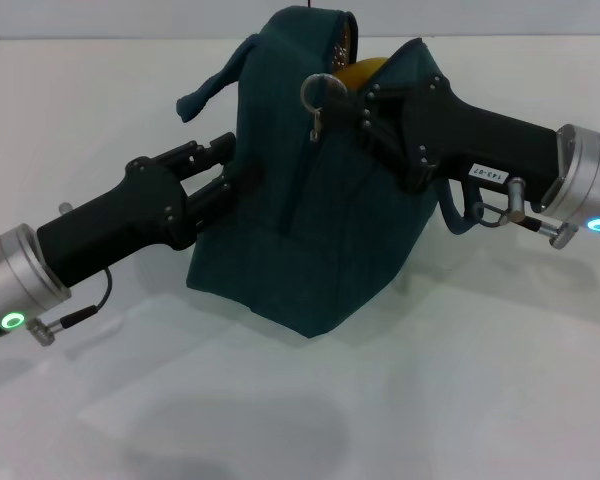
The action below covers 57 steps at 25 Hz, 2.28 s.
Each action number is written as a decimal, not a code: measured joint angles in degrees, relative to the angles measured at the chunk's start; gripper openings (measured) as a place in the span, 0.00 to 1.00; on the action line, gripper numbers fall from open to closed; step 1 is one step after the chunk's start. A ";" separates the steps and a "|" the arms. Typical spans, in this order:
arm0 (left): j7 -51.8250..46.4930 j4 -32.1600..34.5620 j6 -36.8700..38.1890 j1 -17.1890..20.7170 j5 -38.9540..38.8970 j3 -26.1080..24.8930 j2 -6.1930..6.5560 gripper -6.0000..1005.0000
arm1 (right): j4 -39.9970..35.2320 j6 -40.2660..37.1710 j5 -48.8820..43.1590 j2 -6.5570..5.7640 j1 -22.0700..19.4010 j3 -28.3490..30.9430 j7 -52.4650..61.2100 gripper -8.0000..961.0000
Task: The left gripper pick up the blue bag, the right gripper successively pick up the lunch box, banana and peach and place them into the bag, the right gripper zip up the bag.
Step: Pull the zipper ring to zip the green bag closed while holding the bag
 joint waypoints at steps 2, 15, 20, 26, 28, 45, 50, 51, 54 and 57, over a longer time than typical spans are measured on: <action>0.37 0.00 0.02 -0.04 0.07 0.00 -0.01 0.55 | 0.00 -0.01 0.19 0.00 -0.04 -0.01 0.00 0.03; 1.42 -0.11 0.08 -0.23 0.47 2.53 0.17 0.19 | 0.22 -0.26 4.31 0.00 -0.91 -0.83 0.33 0.04; 1.73 -0.09 0.01 -0.33 0.91 3.61 0.22 0.14 | 0.30 -0.40 6.19 0.00 -1.36 -0.87 0.48 0.04; 2.00 -0.09 0.17 -0.39 3.11 3.69 0.29 0.09 | 0.37 0.36 7.97 0.00 -1.69 -0.71 0.83 0.04; 2.00 -0.06 0.35 -0.48 4.01 4.05 0.30 0.08 | 0.40 1.20 8.45 0.00 -1.69 -0.76 1.19 0.04; 2.31 0.58 4.65 1.51 6.05 8.26 0.62 0.07 | 0.51 9.21 8.73 0.00 -1.59 -0.43 3.93 0.04; 2.31 0.65 7.26 2.18 7.65 8.32 0.89 0.07 | 0.49 11.28 8.74 0.00 -1.27 -0.44 3.93 0.04; 2.31 0.66 7.42 2.21 7.71 8.32 0.93 0.07 | 0.47 11.68 8.74 0.00 -1.25 -0.44 3.93 0.04; 2.53 0.71 9.08 2.44 8.58 8.50 1.30 0.07 | 0.32 12.86 8.74 0.00 -1.15 -0.47 3.93 0.04; 2.82 0.76 10.60 2.89 9.55 8.76 1.95 0.07 | -0.09 14.39 8.72 0.01 -1.03 -0.61 3.70 0.04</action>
